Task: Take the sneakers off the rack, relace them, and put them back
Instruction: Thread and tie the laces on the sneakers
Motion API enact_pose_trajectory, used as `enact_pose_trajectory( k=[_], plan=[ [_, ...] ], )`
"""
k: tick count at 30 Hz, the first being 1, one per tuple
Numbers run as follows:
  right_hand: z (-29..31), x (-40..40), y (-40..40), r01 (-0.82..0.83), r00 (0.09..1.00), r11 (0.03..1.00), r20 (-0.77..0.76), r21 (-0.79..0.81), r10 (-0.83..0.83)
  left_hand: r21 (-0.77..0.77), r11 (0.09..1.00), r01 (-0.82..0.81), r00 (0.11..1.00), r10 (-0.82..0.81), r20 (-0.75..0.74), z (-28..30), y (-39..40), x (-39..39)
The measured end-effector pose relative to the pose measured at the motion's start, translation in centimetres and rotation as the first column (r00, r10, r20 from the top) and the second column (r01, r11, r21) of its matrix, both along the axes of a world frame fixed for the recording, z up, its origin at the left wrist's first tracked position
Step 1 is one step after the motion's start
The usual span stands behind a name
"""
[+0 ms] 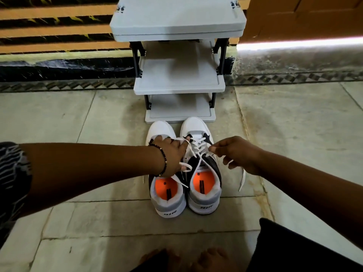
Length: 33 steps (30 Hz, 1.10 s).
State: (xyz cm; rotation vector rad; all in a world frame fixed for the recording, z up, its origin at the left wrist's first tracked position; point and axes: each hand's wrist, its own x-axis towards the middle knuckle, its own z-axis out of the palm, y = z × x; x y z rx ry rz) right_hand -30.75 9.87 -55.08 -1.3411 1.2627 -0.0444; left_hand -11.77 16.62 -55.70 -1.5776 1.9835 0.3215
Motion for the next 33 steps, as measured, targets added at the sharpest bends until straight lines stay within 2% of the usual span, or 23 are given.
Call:
enact_pose_trajectory(
  k=[3,6,7,9,11,16,20,25,27,29,30,31,33],
  plan=[
    [-0.5,0.6,0.6,0.043,0.996,0.998,-0.074,-0.038,-0.046,0.020,0.997,-0.077,0.973,0.079,-0.217,0.4,-0.6,0.5],
    [-1.0,1.0,1.7,0.145,0.977,0.947,-0.109,-0.286,-0.183,-0.034,0.994,-0.108,0.912,0.085,-0.401,1.3,-0.7,0.4],
    [-1.1,1.2,2.1,0.137,0.972,0.926,-0.132,-0.351,-0.193,-0.060,0.991,-0.120,0.890,0.081,-0.449,1.6,-0.6,0.2],
    [-1.3,1.4,3.0,0.084,0.968,0.931,-0.192,-0.357,-0.160,-0.115,0.983,-0.144,0.855,0.065,-0.515,1.9,-0.5,0.0],
    [-1.7,1.7,3.6,0.050,0.972,0.953,-0.204,-0.300,-0.116,-0.171,0.975,-0.141,0.844,0.028,-0.536,2.3,-0.5,-0.1],
    [-1.2,2.2,3.1,0.042,0.998,0.972,0.055,-0.230,-0.030,-0.268,0.960,-0.075,0.862,-0.072,-0.502,2.8,-0.8,-0.2],
    [-1.2,2.4,2.8,-0.028,0.987,0.984,0.150,-0.177,0.055,-0.292,0.956,-0.032,0.865,-0.120,-0.488,2.7,-1.2,-0.3],
    [-0.6,2.5,2.8,-0.074,0.970,0.946,0.198,-0.314,0.142,-0.209,0.978,-0.002,0.859,-0.106,-0.501,3.2,-1.7,-0.9],
    [-0.6,2.7,2.8,-0.098,0.968,0.914,0.175,-0.393,0.179,-0.139,0.986,-0.088,0.759,-0.024,-0.650,3.4,-1.6,-1.3],
    [-0.6,2.7,2.6,-0.082,0.967,0.897,0.182,-0.434,0.176,-0.002,0.964,-0.267,0.580,0.159,-0.799,3.1,-1.4,-1.5],
    [-0.5,2.5,2.4,-0.073,0.966,0.892,0.192,-0.446,0.176,0.066,0.948,-0.313,0.519,0.228,-0.823,2.9,-1.4,-1.2],
    [-0.4,2.4,2.2,-0.077,0.963,0.883,0.195,-0.462,0.186,0.103,0.940,-0.325,0.507,0.265,-0.820,2.7,-1.3,-0.9],
    [-0.2,2.2,2.0,-0.104,0.962,0.847,0.164,-0.521,0.218,0.098,0.944,-0.315,0.569,0.270,-0.777,2.2,-1.4,-0.1]
  ],
)
